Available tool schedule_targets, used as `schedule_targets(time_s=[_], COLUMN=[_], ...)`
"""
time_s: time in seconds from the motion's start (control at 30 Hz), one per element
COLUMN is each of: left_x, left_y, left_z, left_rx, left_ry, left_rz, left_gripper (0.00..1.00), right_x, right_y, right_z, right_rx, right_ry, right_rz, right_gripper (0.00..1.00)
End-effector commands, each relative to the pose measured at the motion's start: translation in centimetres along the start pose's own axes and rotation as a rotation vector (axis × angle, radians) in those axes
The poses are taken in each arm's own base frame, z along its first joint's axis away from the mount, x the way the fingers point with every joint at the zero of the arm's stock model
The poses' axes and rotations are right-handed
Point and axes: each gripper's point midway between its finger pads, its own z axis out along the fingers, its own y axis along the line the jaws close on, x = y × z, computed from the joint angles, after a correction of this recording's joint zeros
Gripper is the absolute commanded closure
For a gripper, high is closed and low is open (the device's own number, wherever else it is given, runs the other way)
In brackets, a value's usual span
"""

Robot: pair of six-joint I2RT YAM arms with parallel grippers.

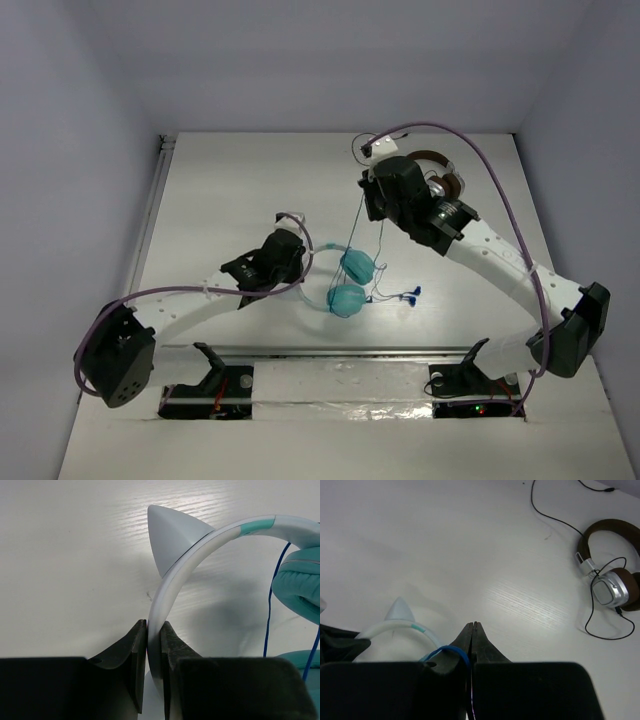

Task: Wrap the headphones

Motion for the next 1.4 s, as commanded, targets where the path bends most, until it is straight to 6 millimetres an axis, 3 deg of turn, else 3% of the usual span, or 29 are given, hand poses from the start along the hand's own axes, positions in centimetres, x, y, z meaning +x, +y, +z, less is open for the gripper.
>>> schedule_targets(time_s=[0.0, 0.17, 0.23, 0.27, 0.43, 0.57, 0.73, 0.87, 0.93, 1.0, 1.17, 1.3, 1.37], left_x=[-5.8, -8.6, -10.4, -10.8, -14.0, -14.4, -14.7, -16.1, -17.2, -17.9, -20.3, -22.2, -23.2], left_y=[-3.8, -5.9, -4.8, -5.6, -4.5, -2.2, -2.4, -3.0, -3.6, -4.1, -4.2, -4.1, -4.8], left_z=[-2.2, -4.8, -5.4, -6.5, -9.0, -8.9, -9.9, -11.7, -12.7, -13.4, -15.9, -17.8, -18.7], left_rx=[0.177, 0.286, 0.286, 0.361, 0.399, 0.330, 0.377, 0.461, 0.505, 0.541, 0.542, 0.541, 0.575], left_ry=[-0.134, -0.189, -0.224, -0.224, -0.285, -0.272, -0.287, -0.322, -0.342, -0.345, -0.386, -0.431, -0.444], left_rz=[-0.041, 0.006, -0.015, -0.012, -0.020, -0.025, -0.013, -0.030, -0.039, -0.042, -0.017, -0.010, -0.009], left_gripper=[1.00, 1.00, 1.00, 1.00, 1.00, 1.00, 1.00, 1.00, 1.00, 1.00, 1.00, 1.00, 1.00], right_x=[-2.1, 0.4, 0.7, 1.3, 1.4, 0.9, 1.8, 3.4, 2.7, 4.0, 5.2, 6.4, 7.0], right_y=[-1.3, -2.4, -2.1, -2.2, -2.6, -3.5, -3.8, -1.6, 0.9, 2.8, 3.7, 7.1, 8.2], right_z=[-0.1, 1.6, 1.7, 2.0, 2.2, 1.2, 2.1, 2.8, 2.5, 2.1, 3.2, 2.7, 2.9], right_rx=[0.022, 0.068, 0.061, 0.051, 0.054, 0.042, 0.040, -0.075, -0.225, -0.344, -0.370, -0.574, -0.640], right_ry=[-0.087, -0.044, -0.046, -0.034, -0.055, -0.100, -0.084, -0.078, -0.130, -0.118, -0.093, -0.079, -0.079], right_rz=[0.051, 0.094, 0.125, 0.129, 0.196, 0.255, 0.278, 0.307, 0.327, 0.326, 0.349, 0.374, 0.407], right_gripper=[1.00, 1.00, 1.00, 1.00, 1.00, 1.00, 1.00, 1.00, 1.00, 0.99, 1.00, 0.98, 0.92])
